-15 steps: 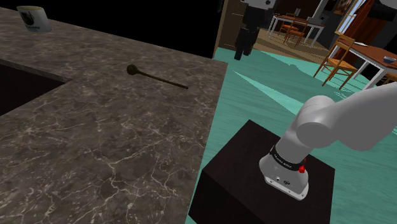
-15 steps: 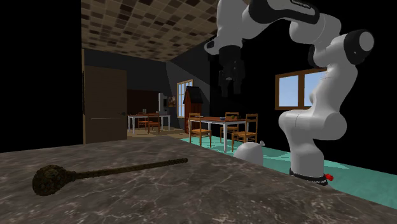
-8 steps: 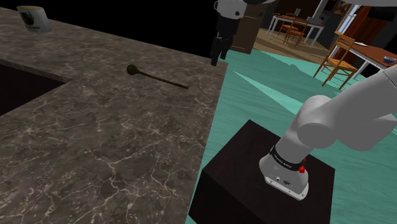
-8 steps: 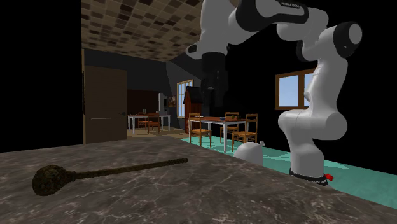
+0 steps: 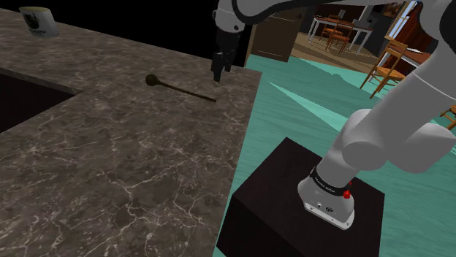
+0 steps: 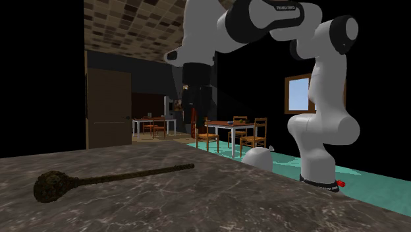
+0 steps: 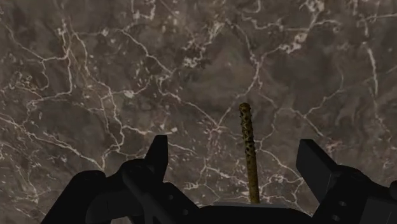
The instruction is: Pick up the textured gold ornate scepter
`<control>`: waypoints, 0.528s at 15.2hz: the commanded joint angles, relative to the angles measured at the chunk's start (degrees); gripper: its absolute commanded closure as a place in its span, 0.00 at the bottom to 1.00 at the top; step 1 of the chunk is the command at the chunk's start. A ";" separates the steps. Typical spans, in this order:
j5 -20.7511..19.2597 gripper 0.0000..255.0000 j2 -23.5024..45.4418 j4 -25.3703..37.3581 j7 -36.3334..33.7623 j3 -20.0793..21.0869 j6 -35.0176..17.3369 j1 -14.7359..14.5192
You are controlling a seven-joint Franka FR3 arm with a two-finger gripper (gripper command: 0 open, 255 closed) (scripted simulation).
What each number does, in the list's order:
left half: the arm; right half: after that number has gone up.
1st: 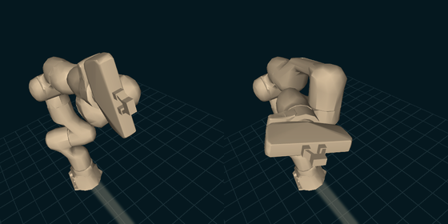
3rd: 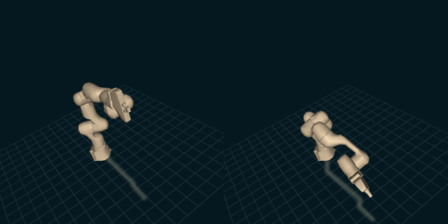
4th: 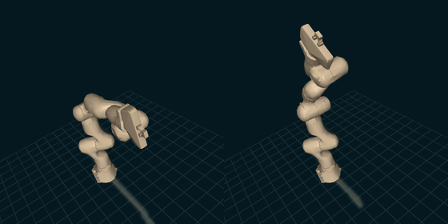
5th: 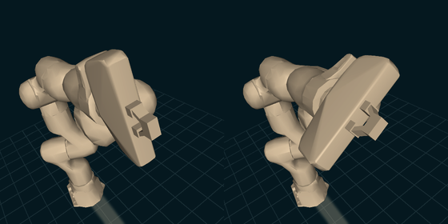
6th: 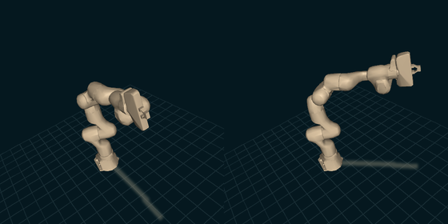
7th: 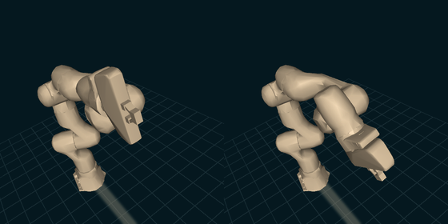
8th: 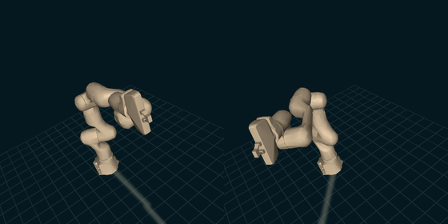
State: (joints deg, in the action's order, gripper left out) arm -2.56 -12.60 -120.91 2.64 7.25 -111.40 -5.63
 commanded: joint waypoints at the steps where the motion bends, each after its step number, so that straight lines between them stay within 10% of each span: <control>1: -1.30 0.00 3.73 2.40 -0.32 0.87 -1.74 -0.37; 8: -7.37 0.00 17.97 13.33 -2.34 3.32 -5.82 -2.32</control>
State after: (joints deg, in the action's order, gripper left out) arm -8.86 2.94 -109.52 0.56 10.32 -116.58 -7.65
